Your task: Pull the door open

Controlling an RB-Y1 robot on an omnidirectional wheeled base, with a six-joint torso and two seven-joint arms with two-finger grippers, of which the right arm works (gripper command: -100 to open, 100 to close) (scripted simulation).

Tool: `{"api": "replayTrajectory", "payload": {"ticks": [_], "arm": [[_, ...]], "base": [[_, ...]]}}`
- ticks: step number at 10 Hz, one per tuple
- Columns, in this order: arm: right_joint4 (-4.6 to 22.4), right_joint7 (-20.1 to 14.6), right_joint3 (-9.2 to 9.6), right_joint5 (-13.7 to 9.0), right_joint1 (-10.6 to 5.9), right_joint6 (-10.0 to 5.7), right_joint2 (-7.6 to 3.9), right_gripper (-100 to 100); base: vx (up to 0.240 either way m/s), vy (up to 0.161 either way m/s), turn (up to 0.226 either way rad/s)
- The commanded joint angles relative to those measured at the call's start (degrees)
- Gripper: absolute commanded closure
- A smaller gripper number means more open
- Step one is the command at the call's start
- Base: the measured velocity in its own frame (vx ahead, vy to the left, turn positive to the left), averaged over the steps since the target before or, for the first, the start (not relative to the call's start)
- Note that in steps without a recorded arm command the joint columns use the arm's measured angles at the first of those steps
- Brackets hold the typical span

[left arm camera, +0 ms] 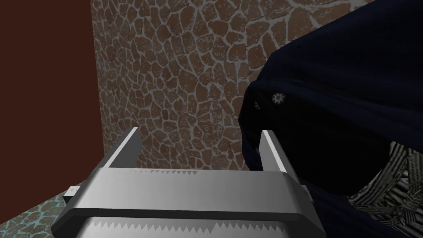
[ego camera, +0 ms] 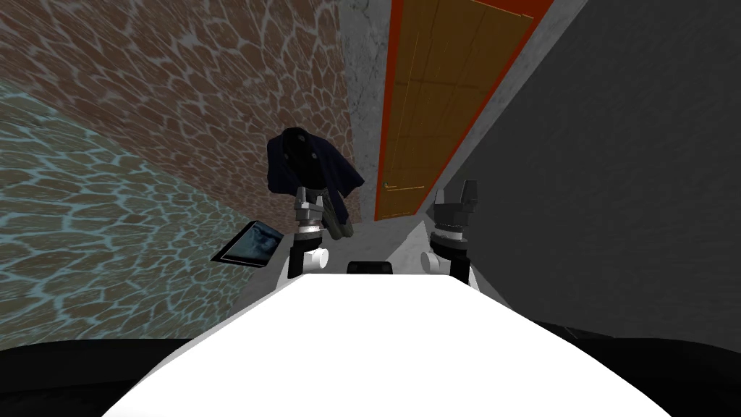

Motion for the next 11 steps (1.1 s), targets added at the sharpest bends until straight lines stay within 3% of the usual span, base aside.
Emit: {"api": "replayTrajectory", "payload": {"ticks": [1, 11], "arm": [[1.74, -0.24, -0.06, -0.17, -0.46, -0.36, -0.43, -100], [16.02, -2.33, -0.56, -1.63, -4.39, -3.43, -3.42, -100]], "base": [[0.032, -0.108, 0.092], [0.098, -0.005, 0.049]]}}
